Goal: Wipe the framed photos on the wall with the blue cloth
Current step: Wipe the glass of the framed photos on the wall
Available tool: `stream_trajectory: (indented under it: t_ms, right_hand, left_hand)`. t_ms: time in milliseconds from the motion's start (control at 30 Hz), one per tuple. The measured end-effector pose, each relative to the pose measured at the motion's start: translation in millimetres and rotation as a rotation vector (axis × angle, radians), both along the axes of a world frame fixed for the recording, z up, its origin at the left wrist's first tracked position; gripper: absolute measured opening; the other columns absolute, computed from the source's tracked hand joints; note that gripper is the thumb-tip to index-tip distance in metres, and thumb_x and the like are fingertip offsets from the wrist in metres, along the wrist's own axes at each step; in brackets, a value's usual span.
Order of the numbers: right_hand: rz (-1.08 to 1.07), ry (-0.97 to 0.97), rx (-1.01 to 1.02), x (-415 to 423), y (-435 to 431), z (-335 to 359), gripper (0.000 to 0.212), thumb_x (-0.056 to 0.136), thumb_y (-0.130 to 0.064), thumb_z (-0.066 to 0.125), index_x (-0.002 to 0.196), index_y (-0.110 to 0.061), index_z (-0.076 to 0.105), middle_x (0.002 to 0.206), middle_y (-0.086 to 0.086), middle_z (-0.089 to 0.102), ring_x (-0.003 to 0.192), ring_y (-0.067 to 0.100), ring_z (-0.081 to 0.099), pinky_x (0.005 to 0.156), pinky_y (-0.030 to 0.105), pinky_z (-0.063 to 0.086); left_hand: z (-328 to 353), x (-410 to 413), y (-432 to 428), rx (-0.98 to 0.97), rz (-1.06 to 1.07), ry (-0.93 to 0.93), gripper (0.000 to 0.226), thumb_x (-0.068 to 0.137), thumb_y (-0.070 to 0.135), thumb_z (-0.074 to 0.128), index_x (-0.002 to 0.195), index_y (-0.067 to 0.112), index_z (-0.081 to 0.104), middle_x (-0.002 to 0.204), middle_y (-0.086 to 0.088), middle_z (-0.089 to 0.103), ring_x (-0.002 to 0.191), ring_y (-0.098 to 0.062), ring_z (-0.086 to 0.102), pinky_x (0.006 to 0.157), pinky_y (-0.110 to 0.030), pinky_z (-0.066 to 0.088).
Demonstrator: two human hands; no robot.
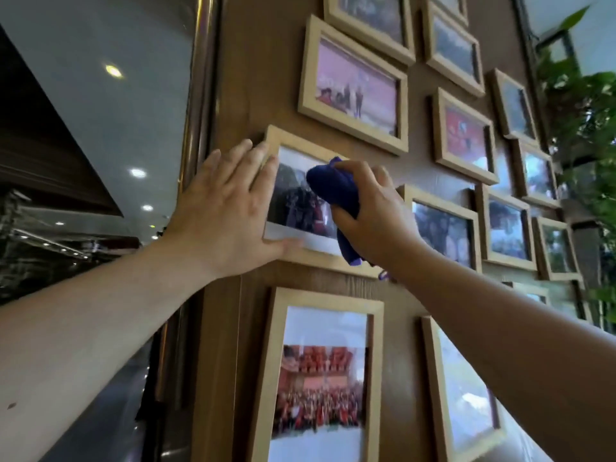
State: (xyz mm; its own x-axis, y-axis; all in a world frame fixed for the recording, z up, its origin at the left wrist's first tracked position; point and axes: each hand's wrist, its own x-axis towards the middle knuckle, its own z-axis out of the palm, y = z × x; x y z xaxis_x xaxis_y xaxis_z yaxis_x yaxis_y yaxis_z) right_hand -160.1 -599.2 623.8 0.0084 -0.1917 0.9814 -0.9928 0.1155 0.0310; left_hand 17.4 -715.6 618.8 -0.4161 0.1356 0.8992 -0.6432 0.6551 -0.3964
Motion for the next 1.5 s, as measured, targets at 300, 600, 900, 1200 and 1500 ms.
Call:
stream_trajectory:
  t_ms: [300,600,900,1200,1500]
  right_hand:
    - [-0.121,0.194,-0.004,6.1,-53.1,25.9,0.056,0.088,-0.033,0.055,0.139,-0.034,0.033,0.131,0.004,0.036,0.099,0.020,0.050,0.066,0.029,0.046]
    - [-0.470,-0.006,-0.028,-77.1,-7.7,2.0,0.044,0.084,-0.035,0.051,0.127,-0.031,0.041,0.117,0.006,0.044,0.084,0.028,0.055,0.065,0.046,0.052]
    - [-0.165,0.181,0.030,0.7,-47.4,3.5,0.057,0.086,-0.031,0.057,0.137,-0.035,0.033,0.129,0.002,0.039,0.092,0.013,0.047,0.068,0.022,0.043]
    - [-0.570,0.117,0.073,-67.5,-2.7,-21.1,0.049,0.087,-0.032,0.056,0.134,-0.031,0.042,0.119,0.008,0.048,0.081,0.028,0.057,0.060,0.034,0.043]
    - [-0.274,0.369,0.222,5.0,-27.3,-27.5,0.049,0.090,-0.035,0.048,0.137,-0.029,0.037,0.130,0.009,0.042,0.082,0.022,0.057,0.060,0.028,0.043]
  left_hand:
    - [-7.5,-17.3,-35.5,0.051,0.023,0.001,0.119,0.064,0.090,0.029,0.148,0.006,0.020,0.158,-0.013,0.022,0.148,-0.025,0.008,0.115,-0.058,0.017]
    - [-7.3,-19.9,-42.5,0.035,-0.039,0.013,0.117,0.062,0.089,0.029,0.145,0.006,0.024,0.154,-0.015,0.031,0.146,-0.028,0.015,0.109,-0.064,0.027]
    - [-6.1,-20.9,-43.9,0.011,-0.029,0.020,0.116,0.064,0.088,0.029,0.145,0.005,0.024,0.155,-0.016,0.029,0.146,-0.029,0.013,0.110,-0.063,0.026]
    - [-7.4,-21.6,-43.4,0.015,-0.024,0.033,0.117,0.063,0.089,0.032,0.145,0.006,0.022,0.156,-0.015,0.028,0.147,-0.028,0.012,0.110,-0.063,0.025]
    - [-7.4,-20.5,-41.5,0.010,-0.042,0.029,0.116,0.065,0.089,0.029,0.145,0.005,0.024,0.154,-0.017,0.031,0.146,-0.030,0.016,0.109,-0.064,0.026]
